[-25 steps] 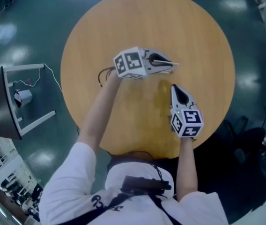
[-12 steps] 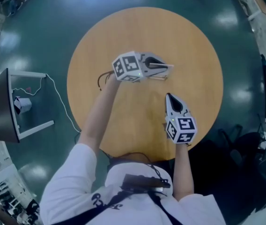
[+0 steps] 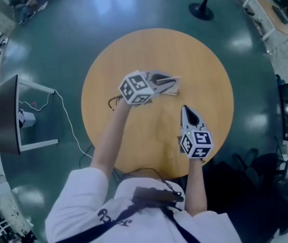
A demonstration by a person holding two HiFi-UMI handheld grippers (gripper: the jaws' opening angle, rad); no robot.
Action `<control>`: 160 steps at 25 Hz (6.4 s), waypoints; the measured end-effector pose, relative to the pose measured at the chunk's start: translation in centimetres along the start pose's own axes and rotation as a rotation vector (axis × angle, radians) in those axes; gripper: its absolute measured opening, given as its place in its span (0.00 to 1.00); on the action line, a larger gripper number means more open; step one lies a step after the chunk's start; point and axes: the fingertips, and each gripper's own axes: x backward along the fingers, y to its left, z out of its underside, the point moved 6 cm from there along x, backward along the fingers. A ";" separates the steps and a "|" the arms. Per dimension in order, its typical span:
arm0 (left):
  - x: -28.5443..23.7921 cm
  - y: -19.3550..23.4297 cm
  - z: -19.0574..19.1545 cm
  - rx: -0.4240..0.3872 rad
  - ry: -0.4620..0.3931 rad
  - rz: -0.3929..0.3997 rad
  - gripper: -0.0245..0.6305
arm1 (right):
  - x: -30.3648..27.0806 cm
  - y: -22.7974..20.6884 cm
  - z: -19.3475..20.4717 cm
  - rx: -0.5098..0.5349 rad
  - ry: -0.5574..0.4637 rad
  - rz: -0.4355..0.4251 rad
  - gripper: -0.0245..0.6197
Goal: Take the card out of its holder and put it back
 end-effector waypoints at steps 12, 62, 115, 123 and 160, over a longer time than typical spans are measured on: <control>4.9 -5.3 -2.8 0.001 0.075 -0.366 0.08 | 4.0 2.9 -4.5 0.073 -0.182 0.013 0.07; 9.0 -10.7 -1.9 0.089 -0.242 -0.787 0.08 | 6.4 1.7 -5.9 0.012 -0.269 0.206 0.07; 2.5 5.6 6.6 -0.125 0.116 -0.166 0.08 | -0.5 -2.7 -1.6 -0.161 -0.088 0.197 0.07; -0.2 5.7 5.0 -0.134 0.064 0.005 0.08 | -0.7 -3.7 -1.2 -0.190 -0.077 0.216 0.07; -6.2 3.9 6.1 -0.152 0.069 0.274 0.08 | -2.6 -4.9 1.1 -0.233 -0.007 0.233 0.07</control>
